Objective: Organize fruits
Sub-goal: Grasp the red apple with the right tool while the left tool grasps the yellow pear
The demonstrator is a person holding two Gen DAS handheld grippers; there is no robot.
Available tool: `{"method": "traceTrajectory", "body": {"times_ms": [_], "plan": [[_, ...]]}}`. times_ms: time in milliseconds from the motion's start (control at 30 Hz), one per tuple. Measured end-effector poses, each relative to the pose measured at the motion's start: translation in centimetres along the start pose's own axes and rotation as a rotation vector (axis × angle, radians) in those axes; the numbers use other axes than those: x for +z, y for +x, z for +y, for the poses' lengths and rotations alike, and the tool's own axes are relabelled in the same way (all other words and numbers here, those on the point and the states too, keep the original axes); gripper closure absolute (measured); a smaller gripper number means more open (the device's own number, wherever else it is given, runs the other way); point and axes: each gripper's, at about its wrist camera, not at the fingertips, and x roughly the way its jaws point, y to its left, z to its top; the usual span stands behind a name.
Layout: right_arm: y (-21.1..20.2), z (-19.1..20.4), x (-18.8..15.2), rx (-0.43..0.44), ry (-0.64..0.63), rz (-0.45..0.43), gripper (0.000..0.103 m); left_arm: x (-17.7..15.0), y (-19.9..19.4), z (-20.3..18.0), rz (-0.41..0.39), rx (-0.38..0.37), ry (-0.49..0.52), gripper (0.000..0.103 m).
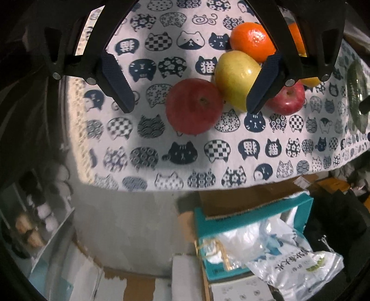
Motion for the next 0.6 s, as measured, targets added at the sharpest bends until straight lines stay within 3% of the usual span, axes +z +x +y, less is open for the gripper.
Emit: {"method": "traceTrajectory", "body": {"times_ms": [400,600], "plan": [[4.5,-1.2,-0.1,0.071,0.077,0.114,0.007,-1.3,3.3,-0.1,0.088,-0.041,-0.033,0.0],[6.1,-1.6,-0.2,0.085,0.084,0.144,0.019,-1.8,4.3,-0.9,0.114,-0.066,-0.023,0.0]]}}
